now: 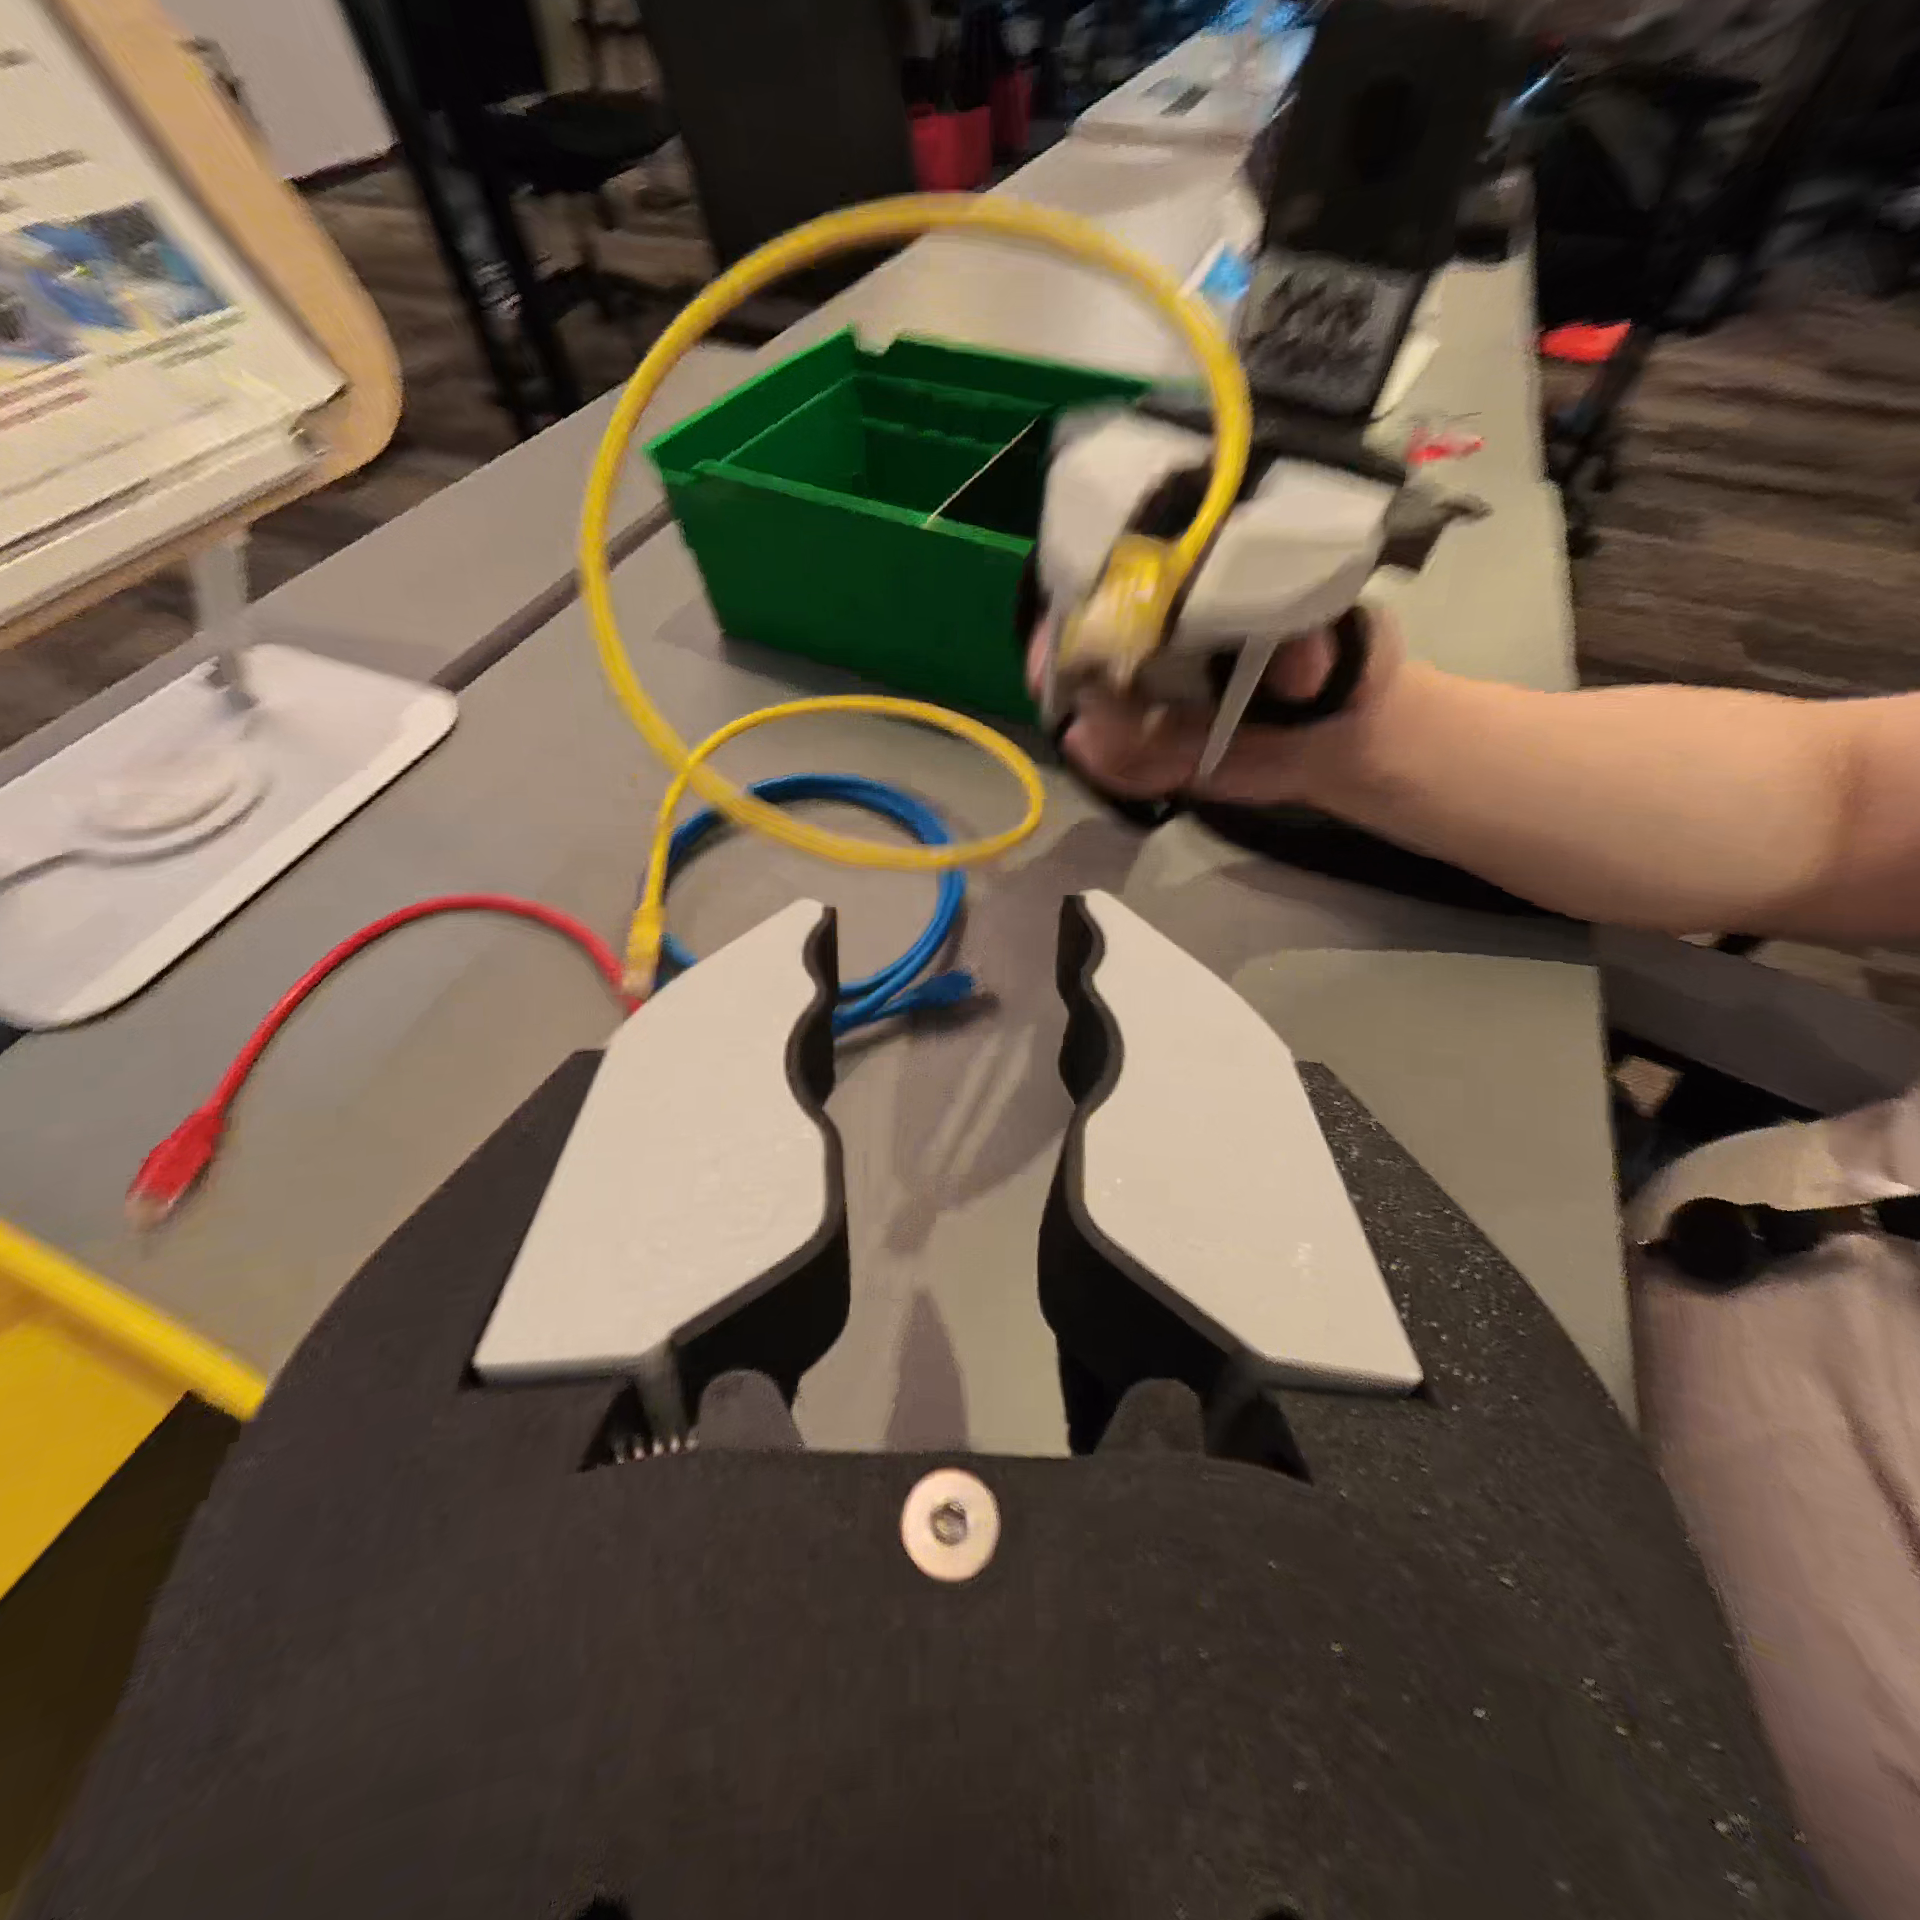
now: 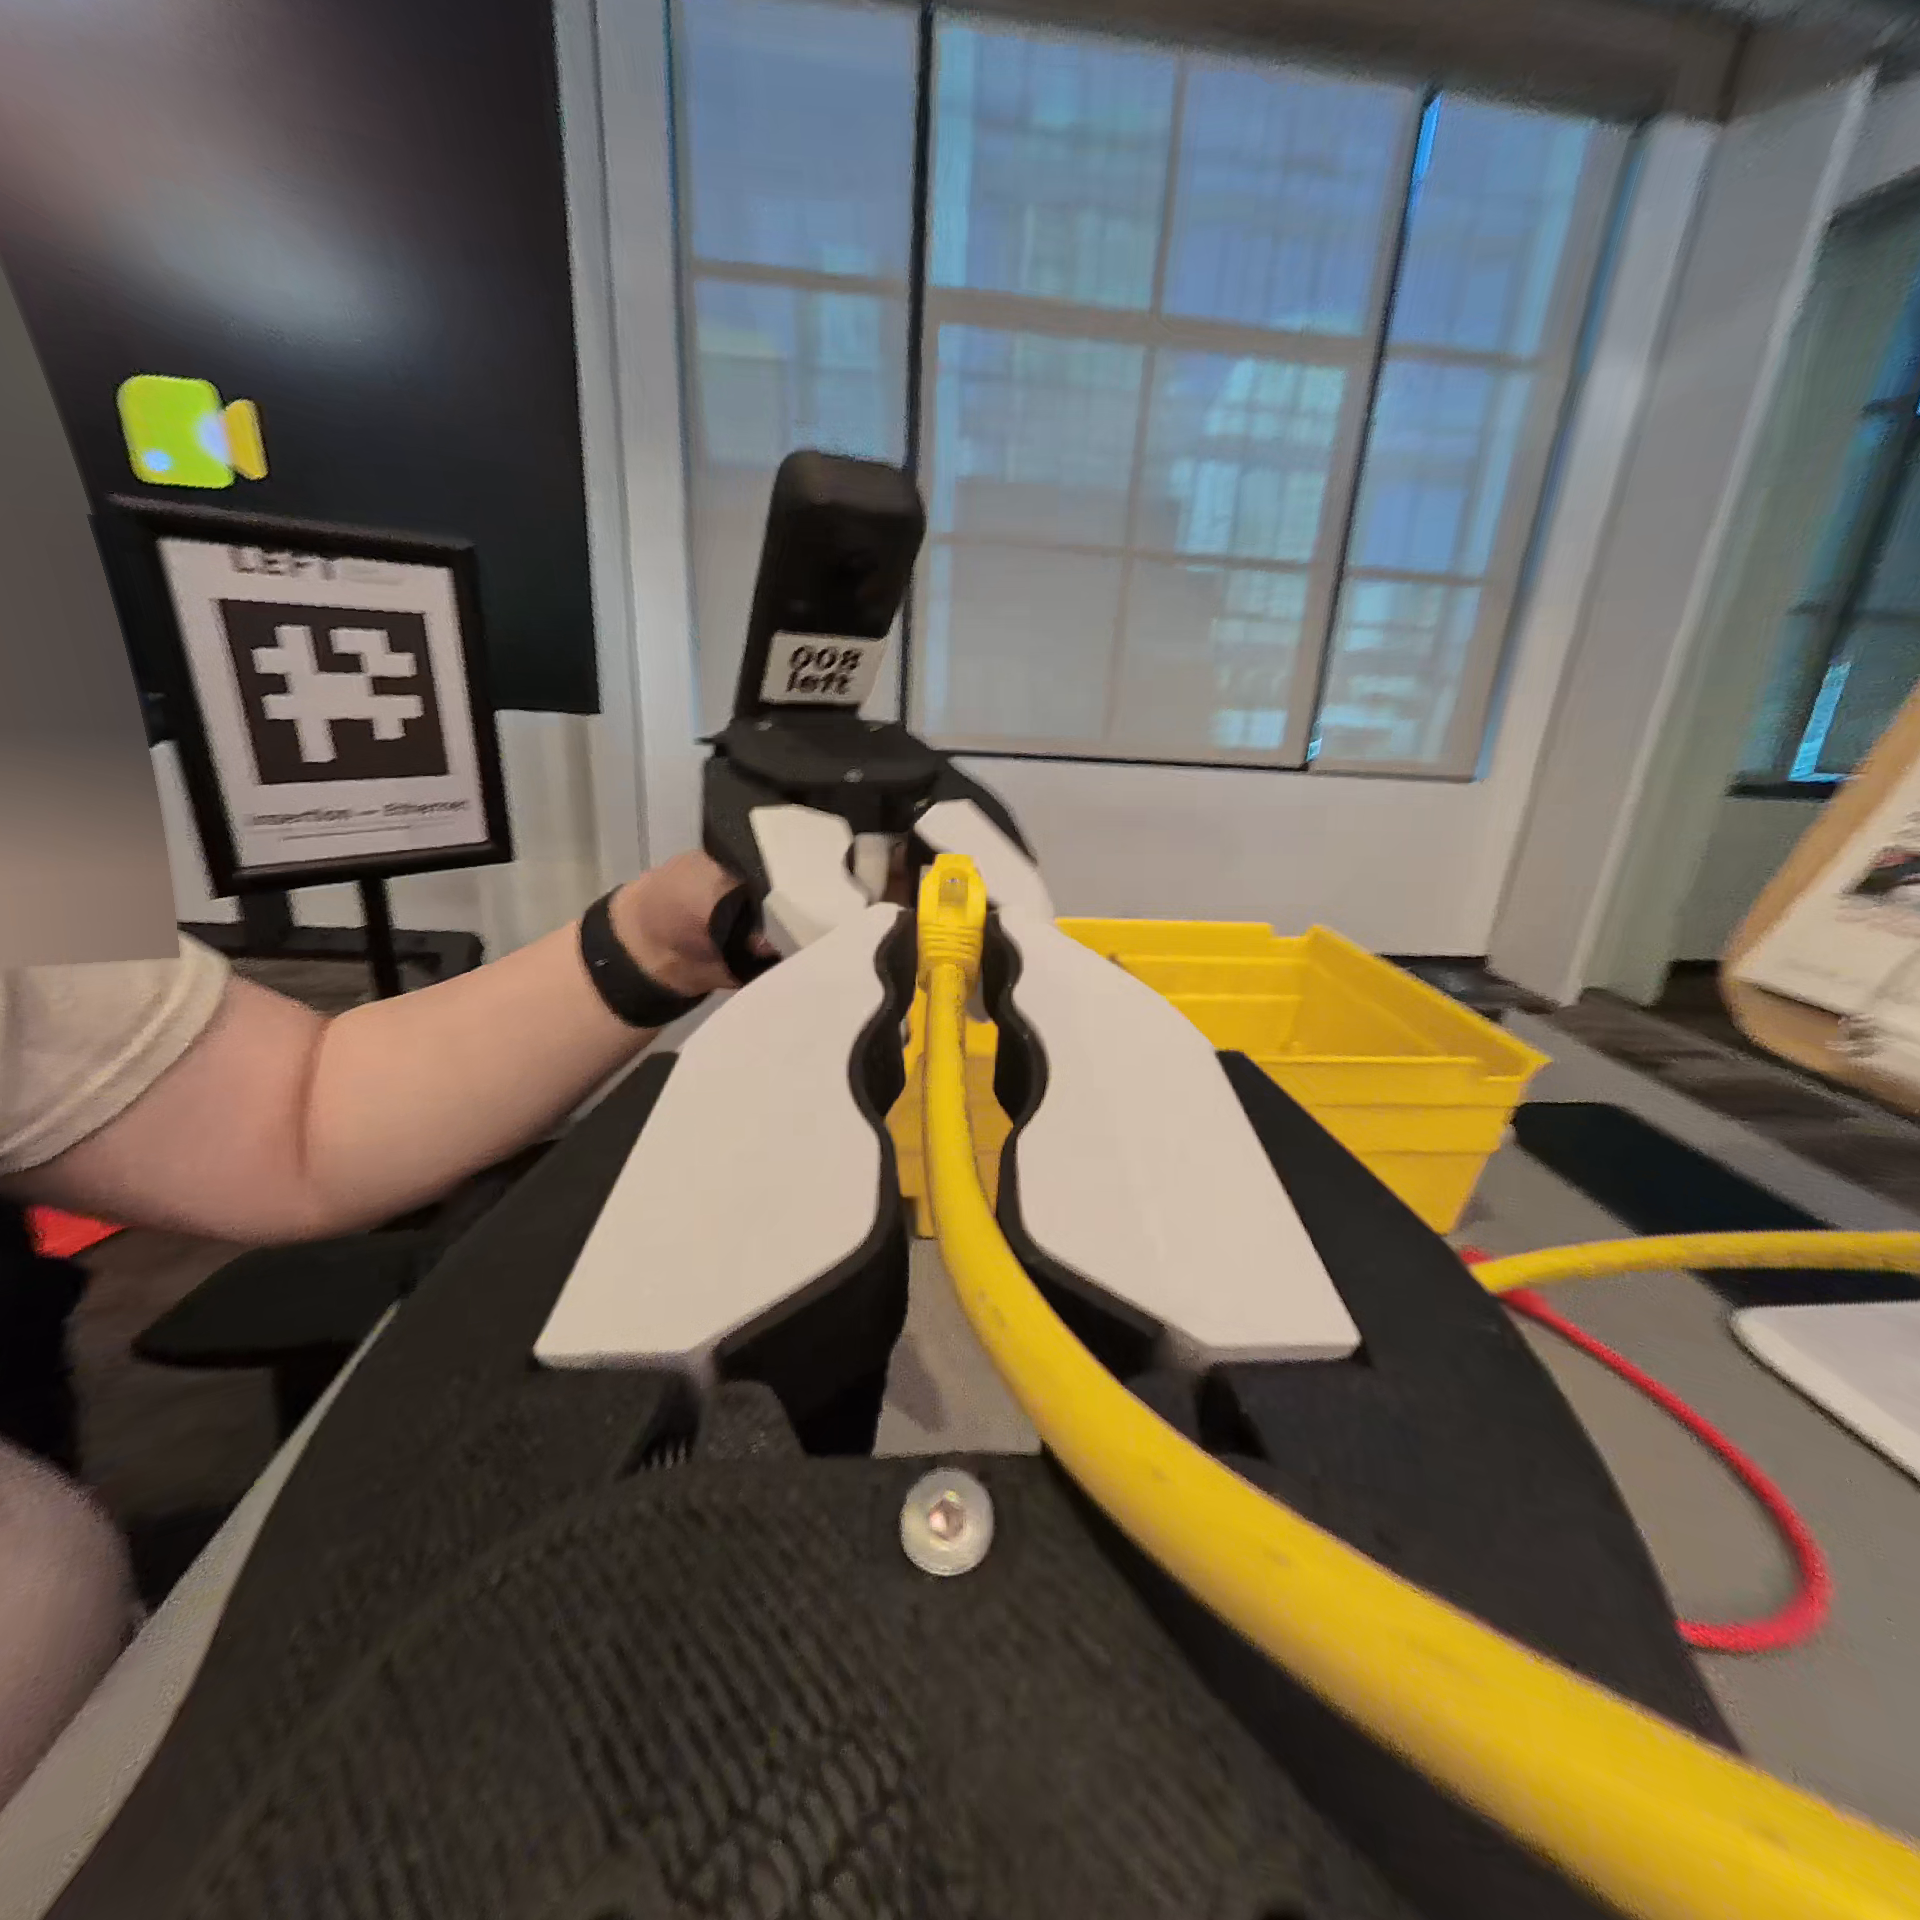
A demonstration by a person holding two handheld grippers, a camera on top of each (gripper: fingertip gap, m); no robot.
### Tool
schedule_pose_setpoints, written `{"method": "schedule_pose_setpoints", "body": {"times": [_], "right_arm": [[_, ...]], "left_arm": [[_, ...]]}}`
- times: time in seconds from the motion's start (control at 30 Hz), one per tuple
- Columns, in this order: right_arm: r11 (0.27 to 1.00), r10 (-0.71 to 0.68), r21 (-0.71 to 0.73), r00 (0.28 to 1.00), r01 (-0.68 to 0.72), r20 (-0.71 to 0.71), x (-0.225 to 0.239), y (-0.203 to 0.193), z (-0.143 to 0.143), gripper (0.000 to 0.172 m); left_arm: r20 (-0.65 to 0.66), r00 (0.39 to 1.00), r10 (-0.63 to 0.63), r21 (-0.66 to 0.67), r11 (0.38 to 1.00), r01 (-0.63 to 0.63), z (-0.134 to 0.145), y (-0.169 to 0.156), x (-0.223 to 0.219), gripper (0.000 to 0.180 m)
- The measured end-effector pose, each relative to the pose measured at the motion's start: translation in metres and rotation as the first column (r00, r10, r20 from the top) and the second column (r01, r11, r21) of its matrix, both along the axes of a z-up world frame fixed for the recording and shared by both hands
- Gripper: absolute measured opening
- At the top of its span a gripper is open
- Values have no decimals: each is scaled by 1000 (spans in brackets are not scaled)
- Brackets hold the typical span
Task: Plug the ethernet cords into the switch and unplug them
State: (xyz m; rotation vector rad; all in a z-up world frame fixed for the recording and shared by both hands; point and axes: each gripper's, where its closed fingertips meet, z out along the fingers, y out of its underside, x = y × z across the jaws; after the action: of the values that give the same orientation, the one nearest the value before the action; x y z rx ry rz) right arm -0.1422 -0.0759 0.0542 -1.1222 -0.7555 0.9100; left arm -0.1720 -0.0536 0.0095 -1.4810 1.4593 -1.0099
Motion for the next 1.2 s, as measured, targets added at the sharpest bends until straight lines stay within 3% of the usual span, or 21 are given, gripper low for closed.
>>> {"method": "schedule_pose_setpoints", "body": {"times": [0.1, 0.23, 0.33, 0.43, 0.57, 0.67, 0.83, 1.03, 1.2], "right_arm": [[991, -125, 59, 992, 124, 12, 20, 5, 8, 13], [972, -208, 118, 978, 204, 18, 28, 6, 13, 13], [964, -230, 143, 973, 224, 32, 29, 4, 14, 13], [955, -243, 178, 970, 238, 11, 36, -1, 22, 13], [948, -215, 239, 976, 212, -12, 41, -16, 35, 13], [933, -178, 311, 983, 181, -37, 44, -34, 48, 13], [904, -152, 390, 985, 173, -85, 57, -56, 65, 14], [873, -111, 463, 986, 157, -125, 66, -82, 82, 14], [871, -112, 467, 987, 152, -112, 65, -84, 82, 14]], "left_arm": [[-158, 977, 142, 42, 990, -137, -25, 13, -3, 48], [-396, 863, 314, 96, 949, -301, -73, 25, 1, 49], [-446, 859, 251, 30, 964, -266, -88, 12, 16, 49], [-459, 857, 234, 22, 967, -252, -82, 22, 19, 50], [-592, 791, 158, 100, 987, -123, -71, 44, 11, 50], [-694, 716, 81, 172, 984, 55, -68, 54, 14, 52], [-844, 536, 2, 217, 916, 338, -96, 70, 12, 72], [-940, 339, 37, 172, 910, 377, -141, 86, 10, 79], [-957, 276, 89, 196, 901, 387, -161, 92, 12, 78]]}}
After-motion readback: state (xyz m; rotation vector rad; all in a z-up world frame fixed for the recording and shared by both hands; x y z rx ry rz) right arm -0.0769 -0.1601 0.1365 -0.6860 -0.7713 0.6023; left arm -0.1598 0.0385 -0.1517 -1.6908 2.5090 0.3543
